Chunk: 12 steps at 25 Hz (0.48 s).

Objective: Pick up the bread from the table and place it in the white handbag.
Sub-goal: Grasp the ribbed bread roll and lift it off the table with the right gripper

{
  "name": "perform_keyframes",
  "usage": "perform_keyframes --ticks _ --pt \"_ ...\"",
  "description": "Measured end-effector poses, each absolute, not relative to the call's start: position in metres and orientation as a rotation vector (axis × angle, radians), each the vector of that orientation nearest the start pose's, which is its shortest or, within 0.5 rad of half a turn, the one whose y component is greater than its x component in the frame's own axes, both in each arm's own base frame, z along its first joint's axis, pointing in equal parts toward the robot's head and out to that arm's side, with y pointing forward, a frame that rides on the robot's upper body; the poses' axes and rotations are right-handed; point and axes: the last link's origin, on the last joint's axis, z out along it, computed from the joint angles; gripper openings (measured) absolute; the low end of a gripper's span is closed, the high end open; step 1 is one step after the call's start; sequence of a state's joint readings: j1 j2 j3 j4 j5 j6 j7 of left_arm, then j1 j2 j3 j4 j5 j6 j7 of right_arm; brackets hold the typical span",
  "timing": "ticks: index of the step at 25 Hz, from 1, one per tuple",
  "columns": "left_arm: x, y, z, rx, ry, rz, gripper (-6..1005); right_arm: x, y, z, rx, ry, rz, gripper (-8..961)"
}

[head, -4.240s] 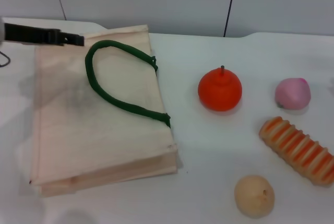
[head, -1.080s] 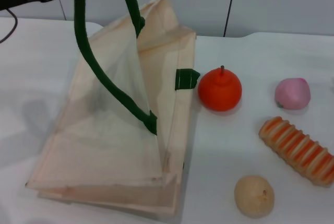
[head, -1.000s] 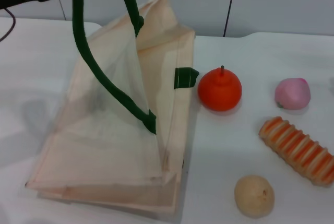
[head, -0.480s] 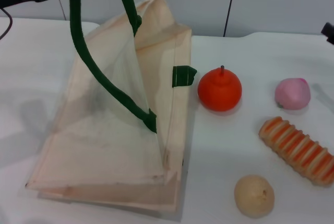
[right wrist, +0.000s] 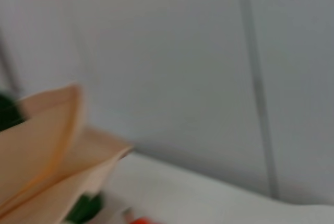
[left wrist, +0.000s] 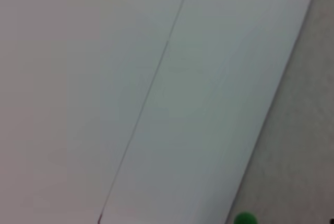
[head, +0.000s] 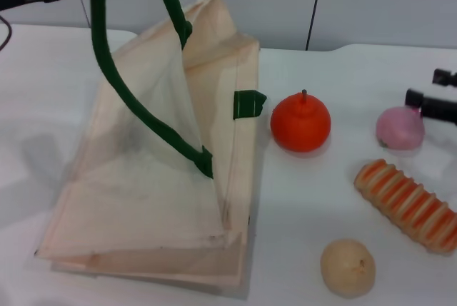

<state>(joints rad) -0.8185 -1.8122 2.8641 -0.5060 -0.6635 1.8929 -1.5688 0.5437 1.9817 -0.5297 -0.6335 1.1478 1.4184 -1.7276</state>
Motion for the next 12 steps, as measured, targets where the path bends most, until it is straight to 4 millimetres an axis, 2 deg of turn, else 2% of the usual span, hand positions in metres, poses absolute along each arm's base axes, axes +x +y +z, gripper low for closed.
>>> perform_keyframes --ticks 8,12 --pt "-0.244 0.377 0.139 -2.452 -0.778 -1.152 118 0.306 0.338 0.059 -2.625 0.664 0.456 889" --pt "-0.245 0.377 0.142 -2.451 -0.778 -1.150 118 0.308 0.332 0.057 -2.674 0.662 0.401 889"
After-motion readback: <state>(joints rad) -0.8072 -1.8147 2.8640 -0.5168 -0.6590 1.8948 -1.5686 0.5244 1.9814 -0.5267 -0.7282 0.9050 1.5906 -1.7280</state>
